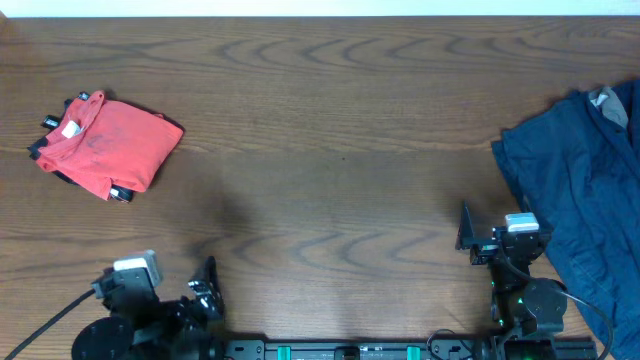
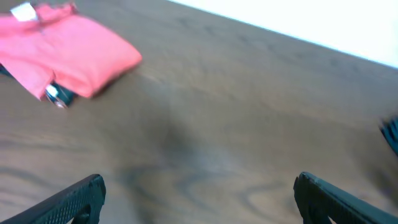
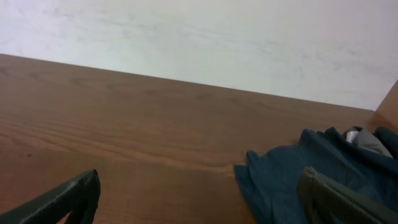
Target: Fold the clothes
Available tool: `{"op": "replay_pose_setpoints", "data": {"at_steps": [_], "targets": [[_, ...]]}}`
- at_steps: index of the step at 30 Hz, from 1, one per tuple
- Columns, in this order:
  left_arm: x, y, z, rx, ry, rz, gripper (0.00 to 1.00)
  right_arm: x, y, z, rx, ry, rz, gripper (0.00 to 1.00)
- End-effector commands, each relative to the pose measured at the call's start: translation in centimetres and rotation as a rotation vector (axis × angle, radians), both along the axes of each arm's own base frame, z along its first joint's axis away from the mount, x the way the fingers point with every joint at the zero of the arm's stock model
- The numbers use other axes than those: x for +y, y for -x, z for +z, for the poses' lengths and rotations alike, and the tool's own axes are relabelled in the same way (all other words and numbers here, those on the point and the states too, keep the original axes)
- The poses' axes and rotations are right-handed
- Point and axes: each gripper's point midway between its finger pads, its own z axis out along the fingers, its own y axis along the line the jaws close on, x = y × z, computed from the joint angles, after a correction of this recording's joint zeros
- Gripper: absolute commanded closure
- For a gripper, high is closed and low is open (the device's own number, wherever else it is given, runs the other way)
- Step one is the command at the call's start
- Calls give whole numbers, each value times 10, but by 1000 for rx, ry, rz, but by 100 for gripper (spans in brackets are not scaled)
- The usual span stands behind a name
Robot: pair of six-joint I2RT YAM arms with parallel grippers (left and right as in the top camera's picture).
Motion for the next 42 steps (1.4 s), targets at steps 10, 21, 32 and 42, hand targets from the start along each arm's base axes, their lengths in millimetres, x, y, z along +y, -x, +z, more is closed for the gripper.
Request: {"op": "replay_pose_setpoints", "data": {"at_steps": [10,21,32,42], "targets": [[15,-46,-81,-79,-143,7,2,-3,0,-1,0,-18,-15,1],[20,-106,-100,-352,-165,24,2,-3,0,-1,0,-18,-15,1],[18,-109,-106,-366,-161,19,2,-3,0,-1,0,-18,-15,1],[18,-109,-107,-364,-161,19,2,-3,0,-1,0,-18,-15,1]]}}
